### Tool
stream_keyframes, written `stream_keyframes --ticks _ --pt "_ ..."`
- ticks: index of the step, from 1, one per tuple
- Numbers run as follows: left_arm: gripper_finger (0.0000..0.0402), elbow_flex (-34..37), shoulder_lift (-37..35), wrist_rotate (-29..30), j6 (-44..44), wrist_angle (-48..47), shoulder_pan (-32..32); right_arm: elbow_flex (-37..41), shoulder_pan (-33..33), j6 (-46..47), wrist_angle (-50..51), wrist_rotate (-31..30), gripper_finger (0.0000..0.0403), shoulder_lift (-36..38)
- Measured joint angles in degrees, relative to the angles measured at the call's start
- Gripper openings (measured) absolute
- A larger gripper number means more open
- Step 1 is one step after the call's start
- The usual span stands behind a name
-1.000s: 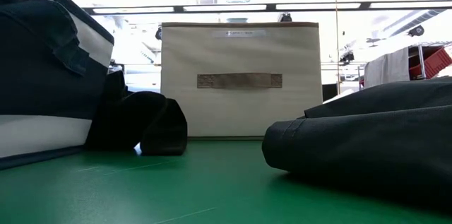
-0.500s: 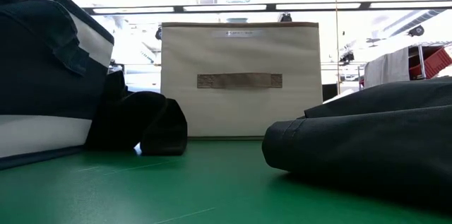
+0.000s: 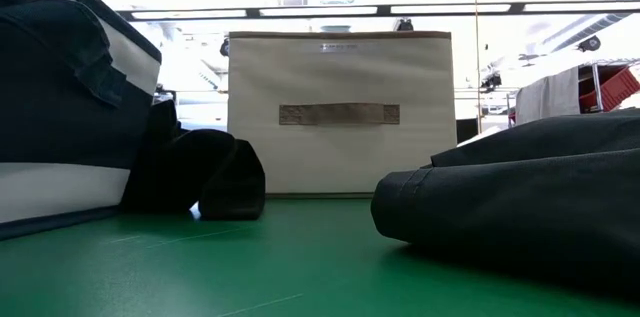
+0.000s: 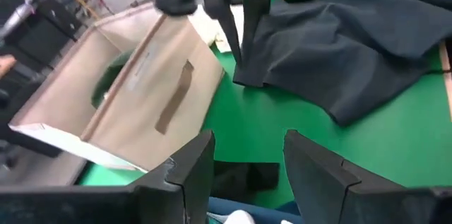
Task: Sort clothes
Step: Put the black shirt into the brown laundry bin
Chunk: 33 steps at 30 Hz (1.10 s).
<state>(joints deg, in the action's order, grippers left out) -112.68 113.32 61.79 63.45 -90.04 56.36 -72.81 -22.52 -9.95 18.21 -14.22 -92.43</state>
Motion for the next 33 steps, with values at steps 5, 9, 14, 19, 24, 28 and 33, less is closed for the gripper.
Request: stream_keyframes --ticks 5,9,14,19,24,28,33 --pt "0.0151 0.0 0.0 1.3 -3.2 0.0 0.0 -0.7 0.0 3.3 -2.9 -0.7 0.0032 -5.7" --pt "0.0142 0.0 0.0 1.3 -4.2 0.0 0.0 -1.8 0.0 5.9 -4.3 -4.2 0.0084 -10.2" --pt "0.0127 0.0 0.0 1.3 -5.1 0.0 0.0 -4.4 0.2 8.9 -8.5 -10.0 0.0162 -16.0" --pt "0.0119 0.0 0.0 1.3 -6.0 0.0 0.0 -8.5 0.3 11.5 -9.8 -14.1 0.021 -21.7" --pt "0.0118 0.0 0.0 1.3 -6.3 0.0 -0.1 -12.7 0.7 11.7 -10.4 -14.3 0.0221 -27.0" --pt "0.0118 0.0 0.0 1.3 -6.2 0.0 -0.1 -15.0 1.6 13.9 -10.2 -14.5 0.0213 -29.8" --pt "0.0118 0.0 0.0 1.3 -5.9 0.0 -0.1 -15.7 3.4 15.7 -9.9 -14.5 0.0201 -31.5"
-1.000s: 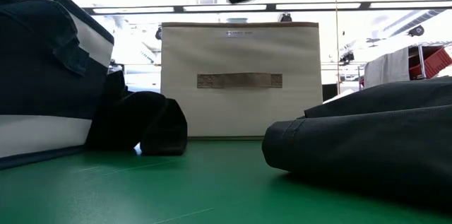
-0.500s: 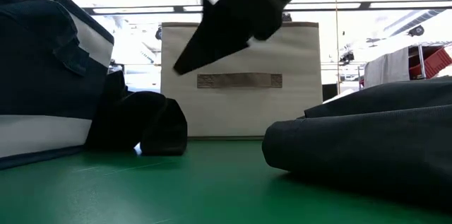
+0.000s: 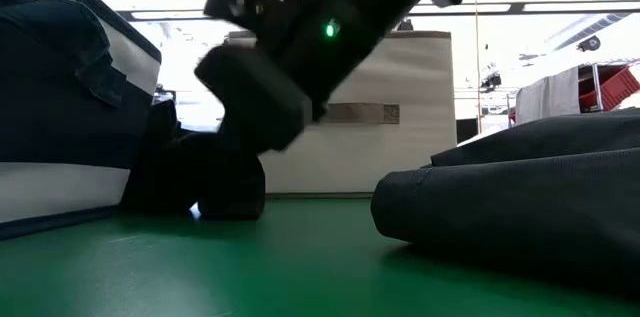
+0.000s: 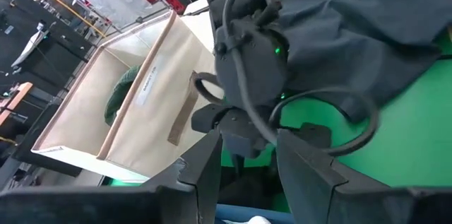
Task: Sort clothes
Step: Put the black shirt into the brown laundry bin
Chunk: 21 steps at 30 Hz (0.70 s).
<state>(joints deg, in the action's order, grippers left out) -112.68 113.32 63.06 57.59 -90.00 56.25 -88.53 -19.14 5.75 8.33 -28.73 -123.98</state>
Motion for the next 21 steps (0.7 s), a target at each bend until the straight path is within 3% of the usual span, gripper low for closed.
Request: stream_keyframes --ticks 7,14,21 --pt "0.0118 0.0 0.0 -0.1 1.1 0.0 0.0 0.2 1.2 0.7 -0.1 0.0 0.0159 -0.1" --pt "0.0118 0.1 0.0 -0.2 1.7 0.0 0.0 0.2 1.1 -0.9 1.3 0.2 0.0026 0.0" --pt "0.0118 0.8 0.0 -0.3 1.9 0.0 0.0 0.1 0.6 -1.4 5.4 0.2 0.001 3.6"
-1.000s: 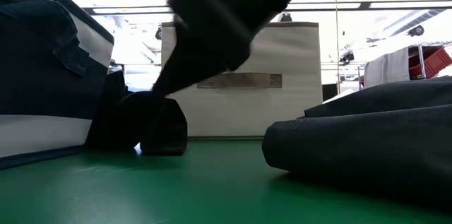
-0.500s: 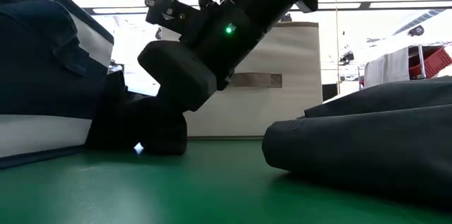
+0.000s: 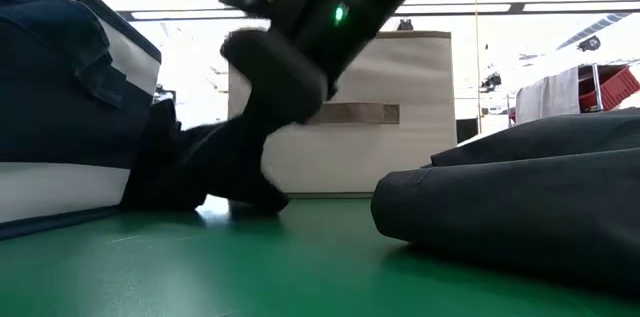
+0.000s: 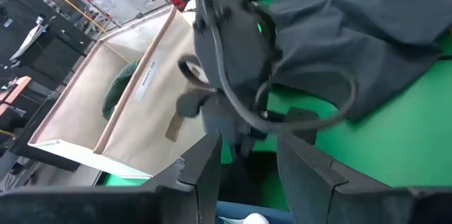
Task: Sort clothes
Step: Put the black shirt into the brown laundry bin
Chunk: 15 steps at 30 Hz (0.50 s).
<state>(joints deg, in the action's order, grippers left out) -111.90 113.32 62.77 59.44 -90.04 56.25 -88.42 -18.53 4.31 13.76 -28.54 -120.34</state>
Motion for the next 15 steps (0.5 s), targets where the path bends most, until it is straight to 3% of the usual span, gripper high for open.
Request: stream_keyframes --ticks 15 --pt "0.0118 1.1 0.0 -0.3 -0.2 0.0 -0.1 0.5 -3.1 -5.7 10.2 2.0 0.0009 17.6"
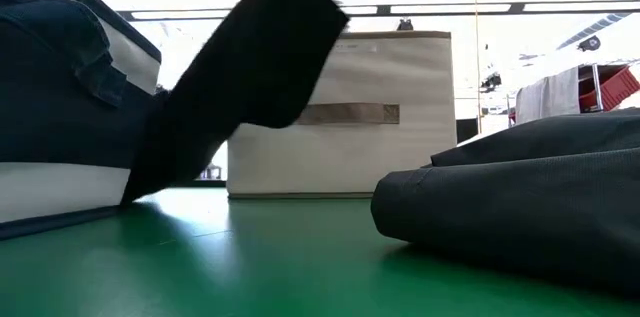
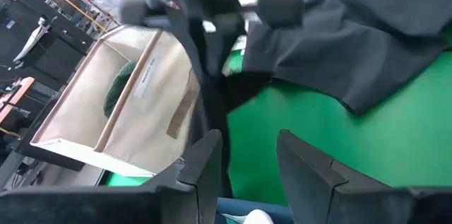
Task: Sort clothes
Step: Put the black shirt into the brown laundry bin
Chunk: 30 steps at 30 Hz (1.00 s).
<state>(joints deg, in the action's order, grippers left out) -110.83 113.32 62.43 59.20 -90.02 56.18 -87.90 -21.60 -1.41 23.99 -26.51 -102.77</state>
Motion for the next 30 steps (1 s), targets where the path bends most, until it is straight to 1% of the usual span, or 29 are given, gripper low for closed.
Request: stream_keyframes --ticks 6,9,19,25,30 --pt "0.0118 0.0 0.0 0.0 -0.2 0.0 0.0 0.0 -0.3 -1.2 1.3 2.5 0.0009 7.1" --pt "0.0118 0.0 0.0 0.0 -0.2 0.0 0.0 0.0 -0.3 -1.5 1.7 2.7 0.0009 10.0" --pt "0.0118 0.0 0.0 0.1 -0.2 0.0 0.0 0.1 -0.3 -2.4 2.0 4.5 0.0009 17.8" --pt "0.0118 0.0 0.0 1.4 -0.7 0.0 0.0 -0.2 -0.2 -3.6 0.9 4.7 0.0009 21.8" --pt "0.0118 0.0 0.0 1.6 -0.9 0.0 -0.3 -3.0 -0.2 -3.9 0.8 10.3 0.0009 22.9"
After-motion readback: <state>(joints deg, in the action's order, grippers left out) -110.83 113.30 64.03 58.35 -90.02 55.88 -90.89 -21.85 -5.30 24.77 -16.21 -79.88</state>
